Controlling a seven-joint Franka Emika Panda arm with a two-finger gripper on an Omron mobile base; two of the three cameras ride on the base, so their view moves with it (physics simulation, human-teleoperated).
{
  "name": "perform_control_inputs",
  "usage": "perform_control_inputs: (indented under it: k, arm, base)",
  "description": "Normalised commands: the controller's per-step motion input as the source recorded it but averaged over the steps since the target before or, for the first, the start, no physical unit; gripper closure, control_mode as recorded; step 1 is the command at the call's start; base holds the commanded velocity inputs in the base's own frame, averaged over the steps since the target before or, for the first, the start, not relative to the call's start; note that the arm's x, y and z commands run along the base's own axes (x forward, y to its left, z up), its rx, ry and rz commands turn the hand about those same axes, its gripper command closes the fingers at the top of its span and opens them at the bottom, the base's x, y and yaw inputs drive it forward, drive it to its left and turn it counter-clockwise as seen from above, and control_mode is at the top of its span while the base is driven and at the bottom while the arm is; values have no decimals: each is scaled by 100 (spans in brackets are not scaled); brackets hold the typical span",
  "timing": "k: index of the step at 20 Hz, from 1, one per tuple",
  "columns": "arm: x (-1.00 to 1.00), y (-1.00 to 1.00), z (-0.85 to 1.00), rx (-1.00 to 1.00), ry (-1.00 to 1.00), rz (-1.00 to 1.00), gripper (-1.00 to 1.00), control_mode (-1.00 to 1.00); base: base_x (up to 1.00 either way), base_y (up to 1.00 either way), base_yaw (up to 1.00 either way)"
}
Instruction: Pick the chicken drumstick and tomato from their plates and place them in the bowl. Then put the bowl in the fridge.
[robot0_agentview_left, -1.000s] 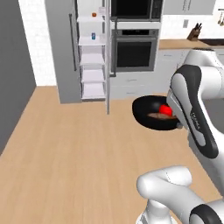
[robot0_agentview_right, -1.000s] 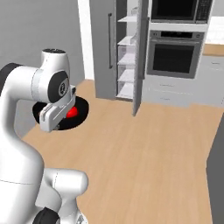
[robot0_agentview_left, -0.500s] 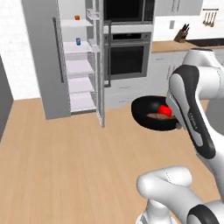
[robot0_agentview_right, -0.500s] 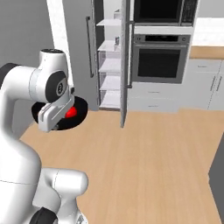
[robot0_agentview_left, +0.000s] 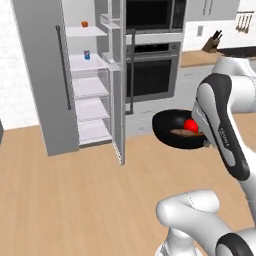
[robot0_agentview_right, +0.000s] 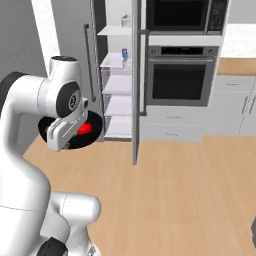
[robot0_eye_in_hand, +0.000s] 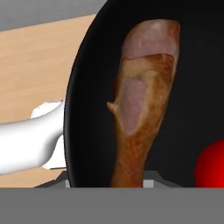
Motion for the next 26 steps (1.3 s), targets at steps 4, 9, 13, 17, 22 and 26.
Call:
perform_control_inputs:
  k: [4,9,13,17,22,26]
  arm:
    - [0,0,0,0,0,0,100,100]
    - [0,0,0,0,0,0,100,100]
    - [0,0,0,0,0,0,100,100]
    - [0,0,0,0,0,0,100,100]
    - [0,0,0,0,0,0,100,100]
    - [0,0,0,0,0,0,100,100]
  base:
    - [100,97,0]
    - [100,42,0]
    - [100,1,6]
    - [95,0,15]
    - [99,0,12]
    - [99,0,8]
